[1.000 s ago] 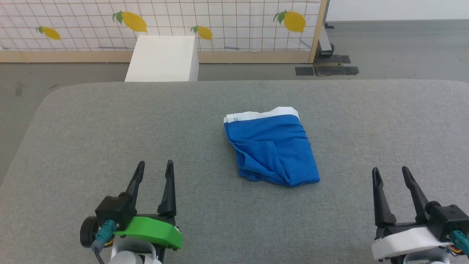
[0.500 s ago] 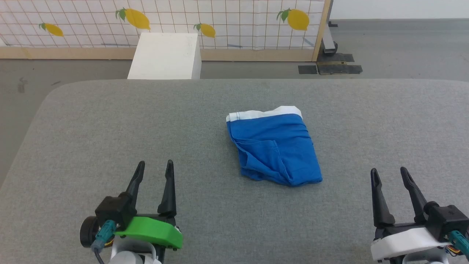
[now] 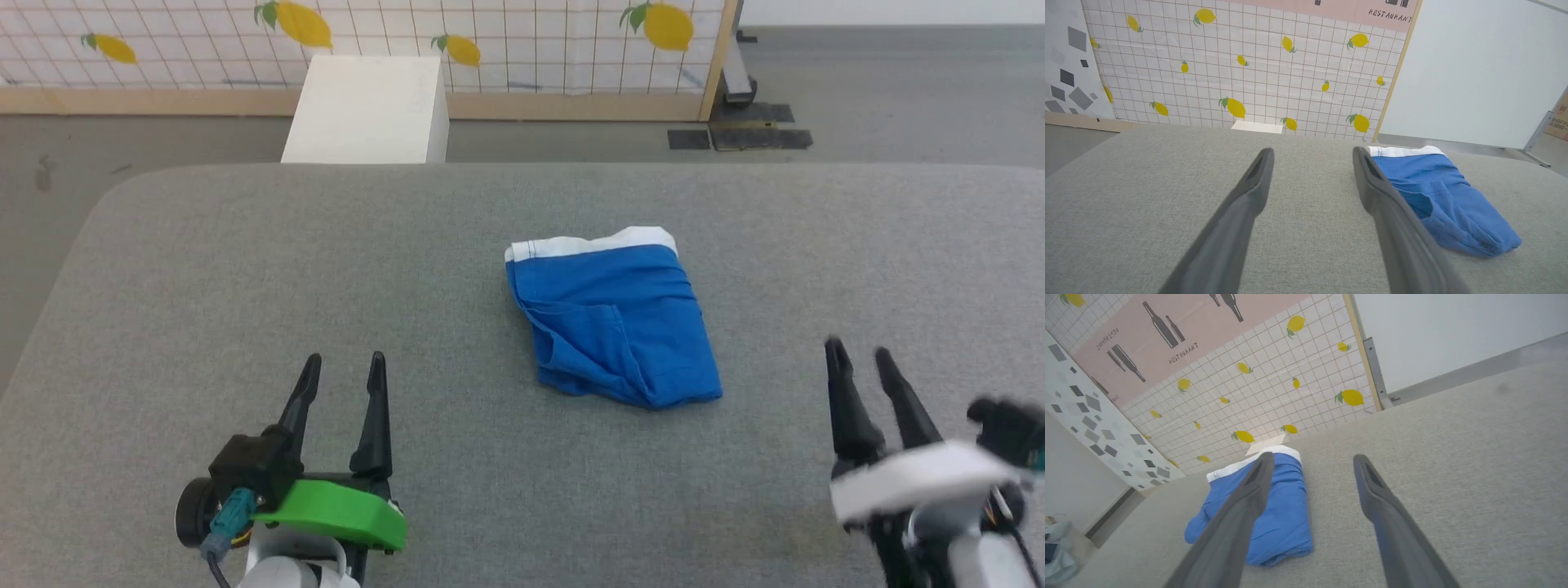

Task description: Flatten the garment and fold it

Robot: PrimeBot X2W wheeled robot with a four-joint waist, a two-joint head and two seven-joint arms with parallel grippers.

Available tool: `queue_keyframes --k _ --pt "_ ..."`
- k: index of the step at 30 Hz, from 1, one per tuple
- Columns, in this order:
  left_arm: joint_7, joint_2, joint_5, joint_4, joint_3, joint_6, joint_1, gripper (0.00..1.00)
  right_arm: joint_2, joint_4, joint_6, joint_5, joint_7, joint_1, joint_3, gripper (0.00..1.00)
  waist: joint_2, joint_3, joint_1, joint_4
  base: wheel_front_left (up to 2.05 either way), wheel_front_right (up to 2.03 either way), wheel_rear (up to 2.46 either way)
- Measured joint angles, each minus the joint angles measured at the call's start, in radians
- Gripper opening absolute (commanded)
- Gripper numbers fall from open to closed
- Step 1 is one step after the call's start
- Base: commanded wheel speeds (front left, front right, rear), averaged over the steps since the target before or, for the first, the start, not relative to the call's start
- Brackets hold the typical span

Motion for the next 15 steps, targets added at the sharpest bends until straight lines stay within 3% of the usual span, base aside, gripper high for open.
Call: queue_keyframes --k 4,6,10,15 --pt "0.0 0.0 0.001 -0.006 0.001 0.0 -0.007 1.0 0.0 0.058 0.0 0.302 0.246 -0.122 -0.04 1.0 0.0 0.028 0.0 0.007 0.0 0.0 0.0" --pt "0.0 0.0 0.002 -0.009 -0.001 -0.001 -0.015 1.0 -0.012 0.106 0.0 0.384 0.358 -0.183 -0.079 1.0 0.0 0.042 0.0 0.013 0.0 0.0 0.0" --pt "0.0 0.0 0.002 -0.015 -0.008 -0.002 -0.036 1.0 -0.026 0.274 0.0 0.473 0.59 -0.297 -0.175 1.0 0.0 0.069 0.0 0.034 0.0 0.0 0.0" --pt "0.0 0.0 0.001 -0.022 -0.022 -0.004 -0.064 1.0 -0.03 0.484 0.0 0.473 0.822 -0.454 -0.299 1.0 0.0 0.1 0.0 0.077 0.0 0.0 0.0"
